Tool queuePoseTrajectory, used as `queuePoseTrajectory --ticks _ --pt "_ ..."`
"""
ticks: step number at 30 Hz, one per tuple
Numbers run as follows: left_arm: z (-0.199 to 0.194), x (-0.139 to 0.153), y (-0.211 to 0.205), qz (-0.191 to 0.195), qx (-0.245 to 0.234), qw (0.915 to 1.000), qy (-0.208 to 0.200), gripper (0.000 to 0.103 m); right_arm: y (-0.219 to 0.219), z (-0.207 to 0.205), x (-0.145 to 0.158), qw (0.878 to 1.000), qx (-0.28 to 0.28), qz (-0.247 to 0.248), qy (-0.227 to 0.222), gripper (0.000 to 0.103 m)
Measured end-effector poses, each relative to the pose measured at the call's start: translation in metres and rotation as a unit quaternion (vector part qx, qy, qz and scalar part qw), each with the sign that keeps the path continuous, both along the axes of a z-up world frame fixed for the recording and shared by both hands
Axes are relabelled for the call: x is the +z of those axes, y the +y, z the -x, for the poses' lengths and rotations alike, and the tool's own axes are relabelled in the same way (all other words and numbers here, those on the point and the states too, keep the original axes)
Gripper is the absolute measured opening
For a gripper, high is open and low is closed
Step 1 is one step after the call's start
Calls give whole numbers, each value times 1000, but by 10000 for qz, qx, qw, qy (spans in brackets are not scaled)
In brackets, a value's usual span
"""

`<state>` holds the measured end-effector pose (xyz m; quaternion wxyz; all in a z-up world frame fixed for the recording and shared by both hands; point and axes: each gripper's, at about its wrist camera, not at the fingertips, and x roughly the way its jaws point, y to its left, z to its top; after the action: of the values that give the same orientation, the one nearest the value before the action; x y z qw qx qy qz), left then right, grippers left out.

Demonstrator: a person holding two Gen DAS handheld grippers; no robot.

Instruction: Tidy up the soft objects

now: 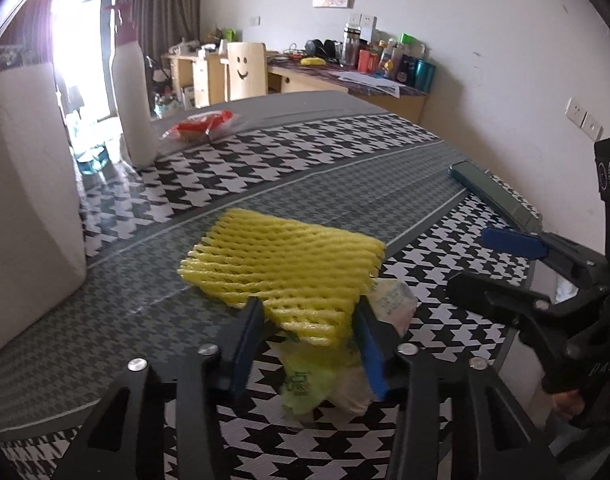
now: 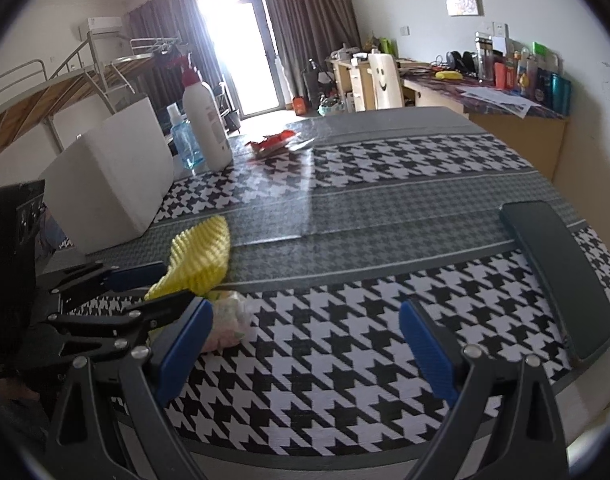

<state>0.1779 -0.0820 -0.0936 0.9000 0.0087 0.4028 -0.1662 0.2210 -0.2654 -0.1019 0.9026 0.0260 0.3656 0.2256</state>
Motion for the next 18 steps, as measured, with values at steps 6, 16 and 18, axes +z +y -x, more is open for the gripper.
queuePoseTrajectory --ticks 6,16,18 --pt "0 -1 4 239 -13 9997 72 31 8 3 -3 9998 195 -14 102 96" --pt "8 12 15 468 128 9987 -151 29 22 4 -4 9978 613 -115 210 96" --pt "8 11 17 496 117 9986 -105 29 27 3 -4 9972 696 -142 223 96"
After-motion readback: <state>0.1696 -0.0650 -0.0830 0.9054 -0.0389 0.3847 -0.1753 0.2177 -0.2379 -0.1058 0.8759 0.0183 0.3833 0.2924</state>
